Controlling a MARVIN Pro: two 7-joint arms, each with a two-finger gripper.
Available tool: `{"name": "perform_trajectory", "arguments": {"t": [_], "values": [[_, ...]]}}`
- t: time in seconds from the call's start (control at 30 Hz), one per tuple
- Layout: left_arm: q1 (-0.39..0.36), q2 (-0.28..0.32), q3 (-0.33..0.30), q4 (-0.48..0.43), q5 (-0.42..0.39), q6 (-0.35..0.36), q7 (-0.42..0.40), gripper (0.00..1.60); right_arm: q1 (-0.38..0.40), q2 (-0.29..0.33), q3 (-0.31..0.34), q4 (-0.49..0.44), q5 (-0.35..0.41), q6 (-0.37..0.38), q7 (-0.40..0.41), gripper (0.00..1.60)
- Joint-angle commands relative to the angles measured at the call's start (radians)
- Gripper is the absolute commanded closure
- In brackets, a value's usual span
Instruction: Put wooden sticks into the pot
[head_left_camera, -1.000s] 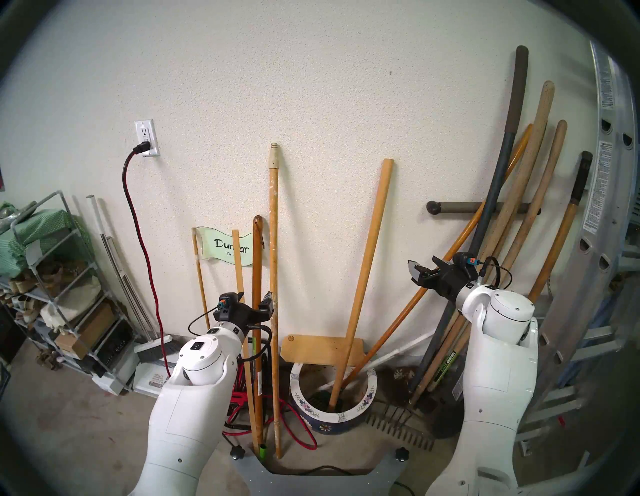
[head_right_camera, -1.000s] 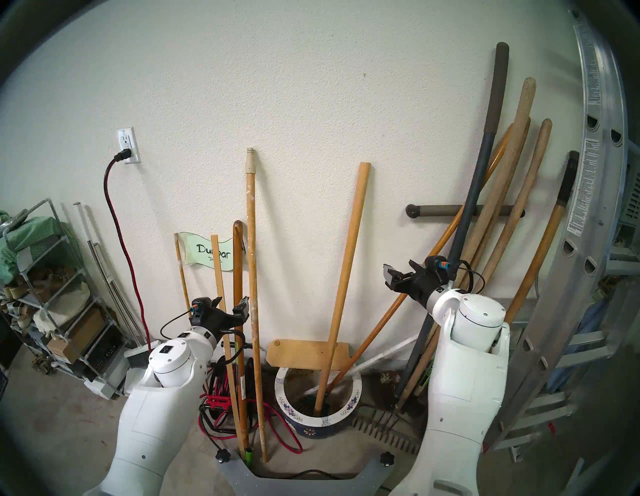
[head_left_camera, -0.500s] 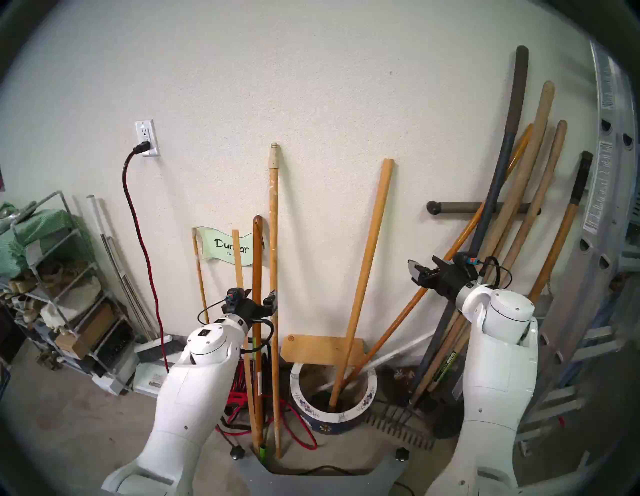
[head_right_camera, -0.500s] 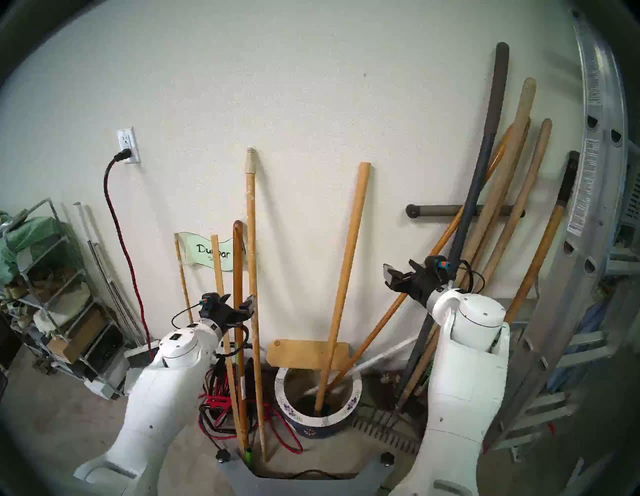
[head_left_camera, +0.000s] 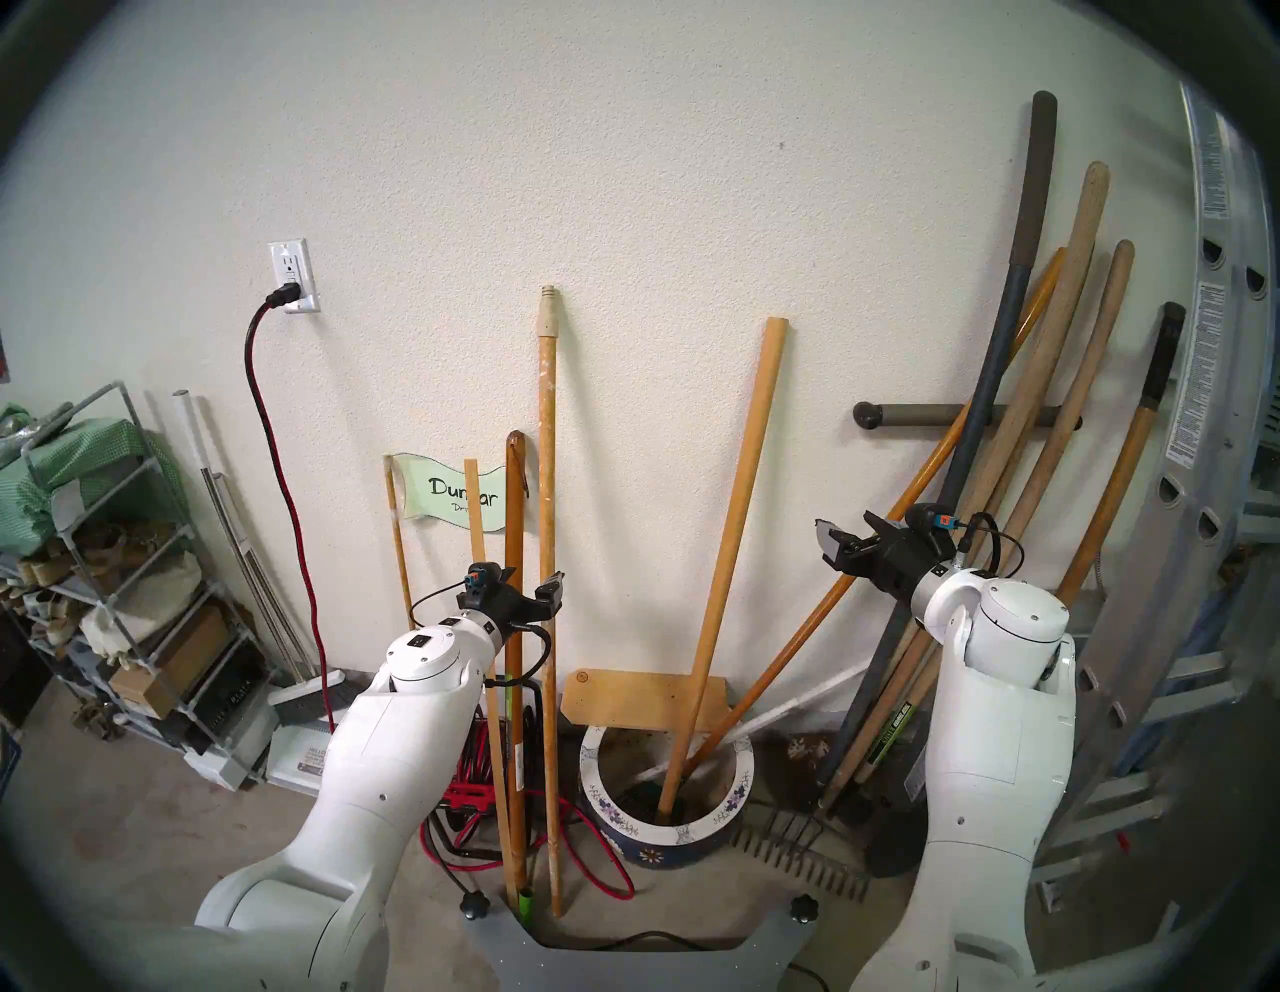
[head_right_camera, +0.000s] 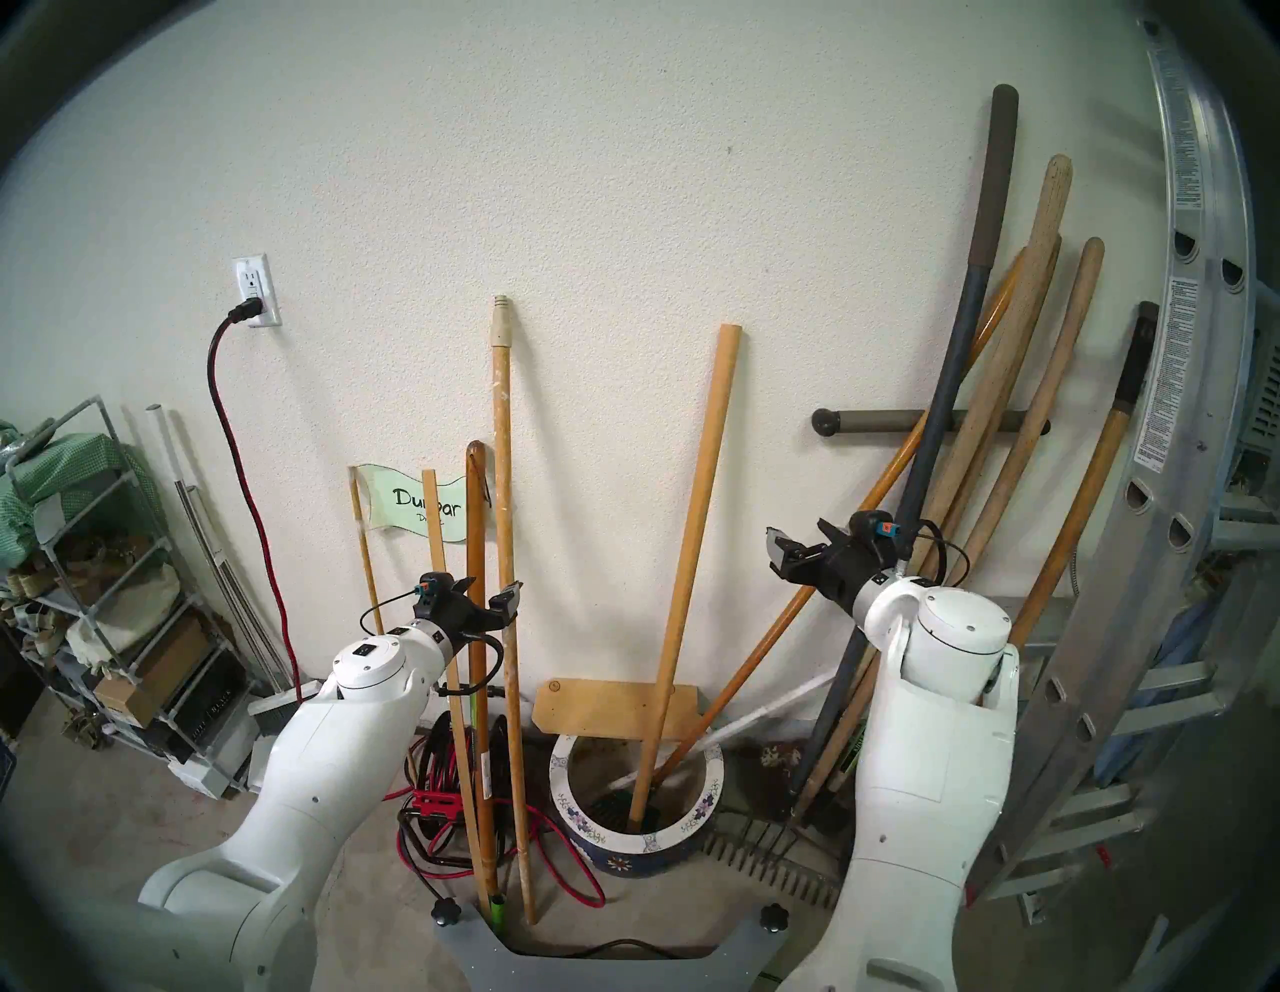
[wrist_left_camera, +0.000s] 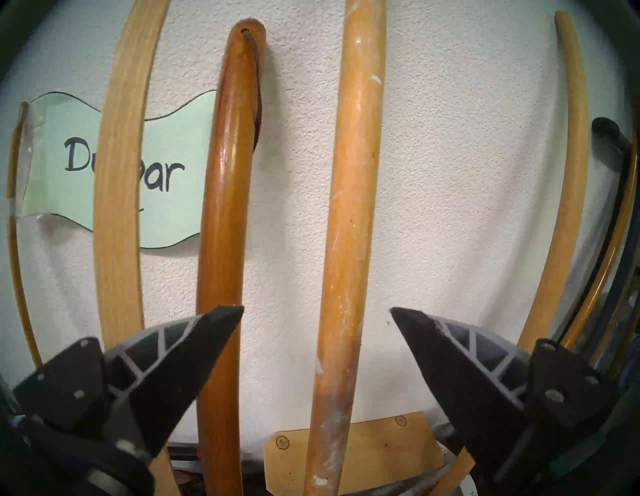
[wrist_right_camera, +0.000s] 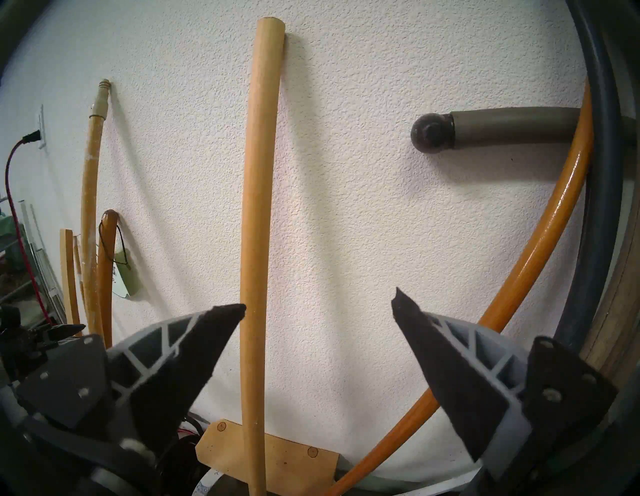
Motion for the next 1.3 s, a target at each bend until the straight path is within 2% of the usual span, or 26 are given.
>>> {"name": "perform_trajectory", "arguments": {"t": [0.0, 0.07, 0.1, 0.37, 0.63, 0.67, 0.8, 0.83, 0.93, 1.07, 1.27], "values": [[-0.114, -0.015, 0.015, 0.091, 0.008, -0.029, -0.017, 0.00, 0.000, 0.001, -0.004, -0.005, -0.002, 0.001, 0.002, 0.00], [-0.123, -0.024, 0.009, 0.103, 0.001, -0.024, -0.024, 0.00, 0.001, 0.001, -0.004, -0.005, -0.002, 0.001, 0.002, 0.00], [-0.150, -0.025, 0.019, 0.141, 0.006, -0.031, -0.028, 0.00, 0.001, 0.001, -0.004, -0.005, -0.002, 0.001, 0.002, 0.00], [-0.228, -0.051, 0.044, 0.277, 0.046, -0.036, -0.009, 0.00, 0.001, 0.001, -0.004, -0.005, -0.002, 0.001, 0.002, 0.00], [-0.310, -0.072, 0.060, 0.432, 0.060, -0.096, -0.014, 0.00, 0.001, 0.001, -0.004, -0.005, -0.003, 0.001, 0.002, 0.00], [-0.315, -0.073, 0.060, 0.444, 0.060, -0.104, -0.016, 0.23, 0.001, 0.001, -0.004, -0.005, -0.003, 0.001, 0.002, 0.00], [-0.329, -0.077, 0.055, 0.499, 0.057, -0.140, -0.018, 1.44, 0.000, 0.001, -0.004, -0.005, -0.003, 0.001, 0.002, 0.00], [-0.331, -0.077, 0.054, 0.507, 0.057, -0.149, -0.020, 1.60, 0.000, 0.001, -0.004, -0.005, -0.003, 0.001, 0.002, 0.00], [-0.312, -0.075, 0.042, 0.490, 0.046, -0.153, -0.026, 1.60, 0.000, 0.001, -0.004, -0.006, -0.003, 0.001, 0.002, 0.00], [-0.245, -0.065, 0.028, 0.390, 0.037, -0.138, -0.030, 1.60, 0.000, 0.001, -0.004, -0.006, -0.003, 0.001, 0.002, 0.00], [-0.182, -0.071, 0.004, 0.302, 0.008, -0.174, -0.072, 1.60, 0.001, 0.001, -0.003, -0.005, -0.003, 0.000, 0.002, 0.00]]}}
